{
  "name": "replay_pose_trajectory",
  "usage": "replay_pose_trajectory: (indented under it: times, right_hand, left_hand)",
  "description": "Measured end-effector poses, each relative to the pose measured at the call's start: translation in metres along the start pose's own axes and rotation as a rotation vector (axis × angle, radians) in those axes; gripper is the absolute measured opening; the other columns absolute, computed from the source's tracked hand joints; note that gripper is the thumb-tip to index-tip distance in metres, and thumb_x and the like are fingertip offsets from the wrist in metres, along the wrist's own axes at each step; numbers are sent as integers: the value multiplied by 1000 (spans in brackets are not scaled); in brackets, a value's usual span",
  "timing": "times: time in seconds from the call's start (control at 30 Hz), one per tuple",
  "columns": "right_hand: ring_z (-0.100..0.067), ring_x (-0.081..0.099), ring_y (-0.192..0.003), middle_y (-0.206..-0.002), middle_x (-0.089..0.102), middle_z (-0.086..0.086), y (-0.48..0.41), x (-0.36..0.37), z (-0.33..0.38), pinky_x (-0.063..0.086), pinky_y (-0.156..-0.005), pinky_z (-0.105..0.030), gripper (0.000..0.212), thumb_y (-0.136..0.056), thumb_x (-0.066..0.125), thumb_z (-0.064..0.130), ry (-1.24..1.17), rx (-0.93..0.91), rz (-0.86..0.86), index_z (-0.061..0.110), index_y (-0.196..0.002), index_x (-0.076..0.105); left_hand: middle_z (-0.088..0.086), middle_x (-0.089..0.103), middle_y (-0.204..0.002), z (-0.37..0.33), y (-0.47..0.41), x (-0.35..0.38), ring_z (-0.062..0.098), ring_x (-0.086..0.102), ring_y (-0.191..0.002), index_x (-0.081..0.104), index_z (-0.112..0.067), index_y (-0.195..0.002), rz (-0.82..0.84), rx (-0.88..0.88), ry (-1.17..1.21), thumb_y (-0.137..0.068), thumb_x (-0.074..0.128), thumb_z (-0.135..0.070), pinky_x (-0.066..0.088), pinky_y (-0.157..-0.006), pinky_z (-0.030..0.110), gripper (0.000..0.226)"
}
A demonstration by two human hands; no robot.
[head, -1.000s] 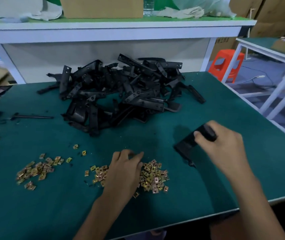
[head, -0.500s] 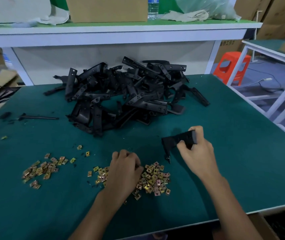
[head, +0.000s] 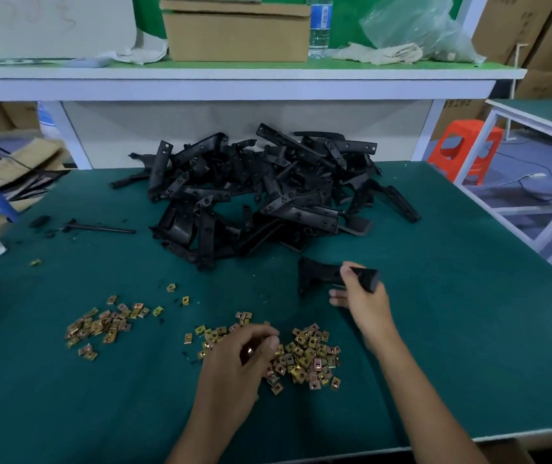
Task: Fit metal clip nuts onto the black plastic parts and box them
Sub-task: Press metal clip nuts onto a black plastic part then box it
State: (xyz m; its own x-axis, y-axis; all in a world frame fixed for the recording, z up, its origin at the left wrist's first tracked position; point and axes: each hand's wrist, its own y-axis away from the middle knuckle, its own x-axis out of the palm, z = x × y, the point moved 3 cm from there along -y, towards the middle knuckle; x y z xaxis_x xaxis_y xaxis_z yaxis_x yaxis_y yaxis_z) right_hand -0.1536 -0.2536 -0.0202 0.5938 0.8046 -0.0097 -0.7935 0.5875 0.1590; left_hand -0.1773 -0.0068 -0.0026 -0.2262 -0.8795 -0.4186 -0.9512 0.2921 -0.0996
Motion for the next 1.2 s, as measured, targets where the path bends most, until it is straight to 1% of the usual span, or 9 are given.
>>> replay_pose_trajectory:
  times: [0.13,0.23,0.33,0.43,0.53,0.67,0.77,1.0,1.2]
  right_hand:
    - [-33,74,-97,-112,74,-21,28,-4,-13,62,-77,-32,31,-101,59,27,-555,47,84,7,-125,64]
    - [-27,75,-96,-111,74,-18,59,-8,-27,60,-78,-28,28,-86,71,18,-689,52,117,11,-113,71]
    - [-21,75,-93,-109,75,-14,79,-7,-37,60,-75,-25,27,-82,71,11,-674,66,158,15,-108,74]
    - [-25,72,-100,-118,72,-18,90,-3,-37,60,-82,-29,44,-83,69,14,-628,87,220,10,-128,68]
    - [-28,71,-99,-119,71,-22,96,-1,-36,61,-84,-33,49,-84,70,17,-608,90,234,8,-132,65]
    - [-28,72,-98,-118,71,-22,99,1,-32,60,-82,-32,38,-86,69,20,-600,60,255,17,-124,72]
    - [-29,73,-97,-118,71,-24,100,3,-31,60,-80,-32,36,-88,67,19,-603,65,257,17,-123,73]
    - [-32,72,-101,-117,71,-24,101,4,-29,59,-79,-31,45,-88,66,17,-533,32,275,10,-133,63]
    - [-31,71,-99,-119,70,-25,97,4,-29,61,-80,-32,43,-82,72,21,-528,60,260,17,-124,71]
  left_hand:
    - [-12,71,-87,7,5,-7,6,64,-79,72,-45,-92,-43,-120,207,-96,65,-29,50,-69,14,18]
    - [-8,72,-90,7,6,-7,7,66,-81,73,-41,-92,-35,-199,377,-94,66,-23,53,-73,15,20]
    - [-3,73,-89,4,8,-2,12,67,-81,75,-38,-97,-11,-281,574,-92,70,-17,56,-76,23,22]
    - [4,71,-84,-1,9,8,17,63,-76,79,-23,-93,5,-353,776,-91,68,-10,53,-77,33,17]
    - [6,70,-85,-9,13,18,16,63,-73,79,-17,-87,23,-393,876,-92,66,-6,53,-70,30,18]
    - [9,70,-84,-16,18,25,15,65,-71,78,-14,-81,44,-439,1004,-94,62,-3,54,-60,24,24]
    - [9,72,-82,-19,18,24,14,66,-69,78,-14,-78,58,-438,1009,-94,61,-1,55,-61,23,27]
    - [13,74,-88,-14,11,20,18,70,-73,73,-6,-97,33,-450,988,-91,65,0,58,-65,26,12]
    - [9,69,-82,-9,9,23,17,67,-68,66,-3,-107,46,-472,953,-89,68,1,56,-61,26,19]
